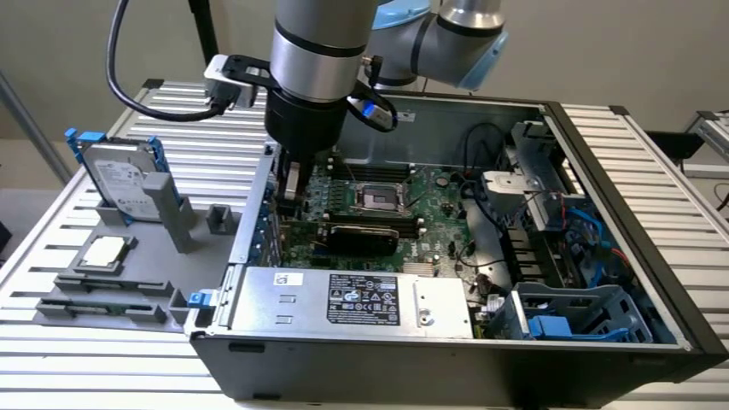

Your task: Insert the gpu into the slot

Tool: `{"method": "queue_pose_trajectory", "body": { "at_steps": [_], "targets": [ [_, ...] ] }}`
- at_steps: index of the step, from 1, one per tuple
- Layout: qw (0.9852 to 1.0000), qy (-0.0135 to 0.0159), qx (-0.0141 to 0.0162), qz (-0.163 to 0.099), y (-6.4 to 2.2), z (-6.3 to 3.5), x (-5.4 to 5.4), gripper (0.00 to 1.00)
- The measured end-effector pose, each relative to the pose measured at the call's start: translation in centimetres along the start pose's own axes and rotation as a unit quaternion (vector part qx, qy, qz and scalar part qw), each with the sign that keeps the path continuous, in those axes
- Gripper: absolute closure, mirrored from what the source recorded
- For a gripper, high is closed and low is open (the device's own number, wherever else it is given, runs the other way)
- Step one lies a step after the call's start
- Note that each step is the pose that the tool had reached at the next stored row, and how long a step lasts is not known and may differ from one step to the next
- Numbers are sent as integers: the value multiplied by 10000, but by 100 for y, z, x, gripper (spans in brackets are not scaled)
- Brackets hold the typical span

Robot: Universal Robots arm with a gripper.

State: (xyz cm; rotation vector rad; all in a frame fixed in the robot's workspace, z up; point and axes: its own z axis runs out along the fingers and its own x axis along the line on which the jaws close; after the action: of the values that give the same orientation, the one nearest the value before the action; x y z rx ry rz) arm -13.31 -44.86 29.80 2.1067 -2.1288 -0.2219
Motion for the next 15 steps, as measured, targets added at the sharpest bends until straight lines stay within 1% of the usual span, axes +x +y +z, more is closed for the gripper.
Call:
{"method": "queue_pose_trajectory", "body": {
  "at_steps": [8, 12, 15],
  "targets": [
    [10000, -10, -3, 65, -1, 8, -15, 89],
    [10000, 14, -5, 90, -8, 7, -15, 89],
    [9999, 19, -4, 133, -12, 7, -13, 89]
  ]
}}
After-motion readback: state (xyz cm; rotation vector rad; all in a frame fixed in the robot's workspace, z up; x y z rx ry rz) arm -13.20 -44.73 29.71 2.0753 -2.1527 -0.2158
